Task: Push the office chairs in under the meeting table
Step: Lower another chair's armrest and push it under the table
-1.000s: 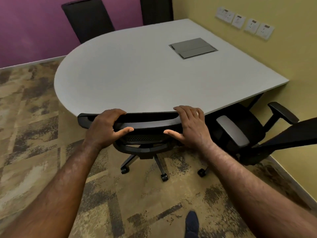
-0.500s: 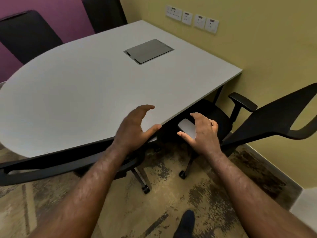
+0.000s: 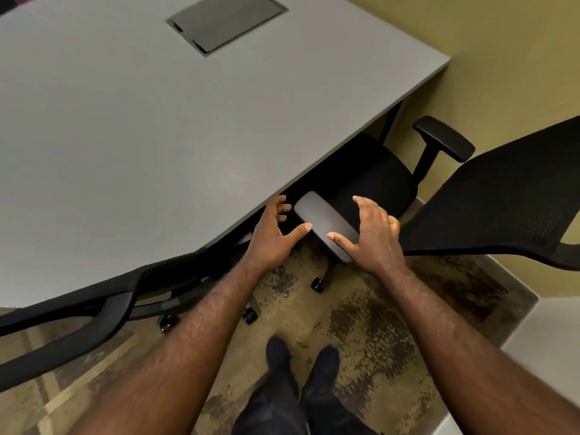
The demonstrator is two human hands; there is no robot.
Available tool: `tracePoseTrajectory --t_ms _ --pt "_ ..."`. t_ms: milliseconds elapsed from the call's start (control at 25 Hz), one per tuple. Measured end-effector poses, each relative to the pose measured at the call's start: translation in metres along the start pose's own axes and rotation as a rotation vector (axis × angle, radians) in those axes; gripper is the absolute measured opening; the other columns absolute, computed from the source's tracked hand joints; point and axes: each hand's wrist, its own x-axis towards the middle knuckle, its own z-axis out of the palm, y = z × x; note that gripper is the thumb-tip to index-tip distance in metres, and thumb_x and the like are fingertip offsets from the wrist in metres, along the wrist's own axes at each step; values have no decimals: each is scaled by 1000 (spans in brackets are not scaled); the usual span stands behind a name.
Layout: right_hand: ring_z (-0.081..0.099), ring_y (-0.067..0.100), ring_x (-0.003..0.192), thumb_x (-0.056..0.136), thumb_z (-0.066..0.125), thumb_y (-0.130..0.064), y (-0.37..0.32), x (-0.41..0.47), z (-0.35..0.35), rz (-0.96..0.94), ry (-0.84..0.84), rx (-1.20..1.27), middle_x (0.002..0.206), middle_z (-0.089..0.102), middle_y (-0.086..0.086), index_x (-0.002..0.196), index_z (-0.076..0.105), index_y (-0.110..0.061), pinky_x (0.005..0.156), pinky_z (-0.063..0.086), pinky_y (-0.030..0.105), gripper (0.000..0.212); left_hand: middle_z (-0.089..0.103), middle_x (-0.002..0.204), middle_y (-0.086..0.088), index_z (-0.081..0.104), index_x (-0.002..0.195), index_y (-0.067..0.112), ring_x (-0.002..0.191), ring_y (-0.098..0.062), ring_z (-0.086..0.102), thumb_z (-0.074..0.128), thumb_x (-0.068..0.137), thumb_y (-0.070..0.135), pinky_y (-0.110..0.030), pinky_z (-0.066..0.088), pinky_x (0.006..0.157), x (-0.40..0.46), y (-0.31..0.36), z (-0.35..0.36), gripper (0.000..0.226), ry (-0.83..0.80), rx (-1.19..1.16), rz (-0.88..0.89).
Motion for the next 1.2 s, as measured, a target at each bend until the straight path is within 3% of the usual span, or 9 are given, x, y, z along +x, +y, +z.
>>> tracePoseTrajectory --t_ms 280,480,800,920,1040,1200 --pt "33 23 135 78 57 -67 15 14 61 111 -93 58 148 38 4 145 27 -17 107 26 52 89 47 140 1 34 144 19 123 -14 47 73 84 34 -29 43 95 56 -43 47 73 -57 -3 -95" --pt "32 24 135 77 59 -66 20 23 89 170 -119 98 148 37 4 144 28 -16 107 25 52 89 39 146 -3 35 144 15 125 -14 43 75 83 30 -30 40 100 75 -68 65 73 11 -2 -143" --pt "31 24 136 74 59 -69 33 30 117 219 -138 125 148 36 5 144 25 -17 108 25 52 94 38 146 -1 22 149 19 121 -14 48 72 86 30 -38 46 102 96 -94 85 82 18 -136 -273" --pt "30 24 136 71 60 -71 34 29 124 247 -153 123 149 34 5 145 23 -18 108 24 52 99 44 137 3 17 151 18 116 -13 54 69 88 29 -33 47 100 101 -99 93 83 -2 -234 -316" --pt "31 23 136 66 61 -76 34 29 129 263 -160 103 150 32 5 146 18 -17 108 25 53 108 52 125 11 27 146 20 112 -6 56 69 89 28 -28 48 97 104 -106 103 72 -38 -336 -320" --pt "34 23 134 60 71 -69 34 29 133 270 -140 79 148 34 6 146 18 -15 107 29 49 115 63 119 6 50 121 26 111 -11 61 69 88 32 -37 50 98 108 -113 116 39 -42 -437 -364"
